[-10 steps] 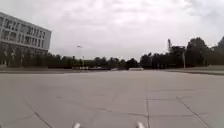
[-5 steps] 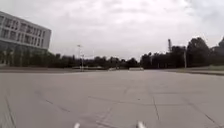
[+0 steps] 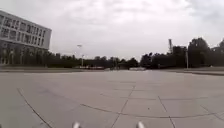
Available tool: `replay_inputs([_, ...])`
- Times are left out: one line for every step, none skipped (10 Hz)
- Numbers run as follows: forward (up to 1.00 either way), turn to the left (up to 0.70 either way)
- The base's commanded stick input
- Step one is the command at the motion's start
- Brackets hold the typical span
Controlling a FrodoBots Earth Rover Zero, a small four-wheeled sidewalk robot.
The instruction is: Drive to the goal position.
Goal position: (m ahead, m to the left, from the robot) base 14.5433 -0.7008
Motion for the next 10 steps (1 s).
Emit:
replay_inputs([0.85,-0.24])
replay_inputs([0.85,-0.09])
replay_inputs([0.85,0.00])
replay_inputs([0.85,0.00])
replay_inputs([0.85,0.00])
replay_inputs([0.85,0.00])
replay_inputs([0.85,0.00])
replay_inputs([0.85,0.00])
replay_inputs([0.85,-0.01])
replay_inputs([0.85,-0.06])
